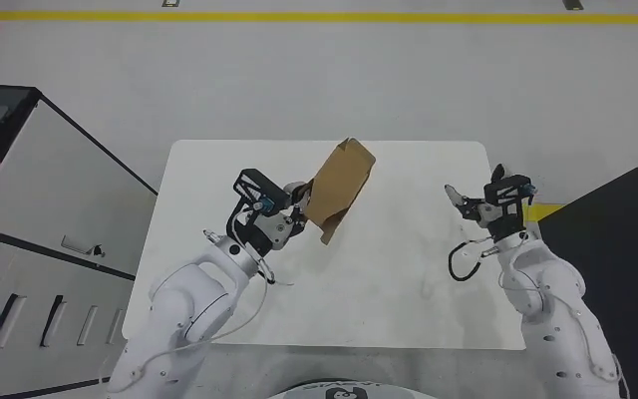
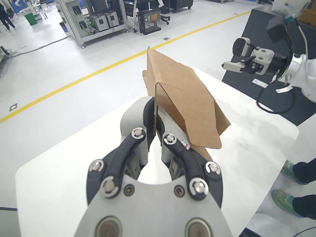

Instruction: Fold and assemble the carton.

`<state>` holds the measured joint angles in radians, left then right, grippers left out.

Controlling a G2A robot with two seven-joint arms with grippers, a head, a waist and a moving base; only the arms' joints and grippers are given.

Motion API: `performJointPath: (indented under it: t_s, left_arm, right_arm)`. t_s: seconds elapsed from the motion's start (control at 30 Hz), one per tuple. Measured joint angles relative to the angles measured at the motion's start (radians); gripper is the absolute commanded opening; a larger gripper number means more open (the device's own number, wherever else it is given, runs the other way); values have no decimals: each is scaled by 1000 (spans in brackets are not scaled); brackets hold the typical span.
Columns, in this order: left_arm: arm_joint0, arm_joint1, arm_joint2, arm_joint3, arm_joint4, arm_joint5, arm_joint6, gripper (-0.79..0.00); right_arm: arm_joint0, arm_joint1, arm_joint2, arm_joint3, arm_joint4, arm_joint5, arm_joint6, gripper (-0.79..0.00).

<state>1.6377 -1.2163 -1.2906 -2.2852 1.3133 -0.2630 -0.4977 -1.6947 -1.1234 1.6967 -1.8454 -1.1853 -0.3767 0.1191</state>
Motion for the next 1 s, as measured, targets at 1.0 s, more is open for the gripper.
performJointPath:
  t_s: [1.0]
  left_arm:
    - [-58, 20, -19, -19, -3, -192, -31, -785]
  right_arm:
    - [391, 122, -91, 193, 1227, -332, 993, 0]
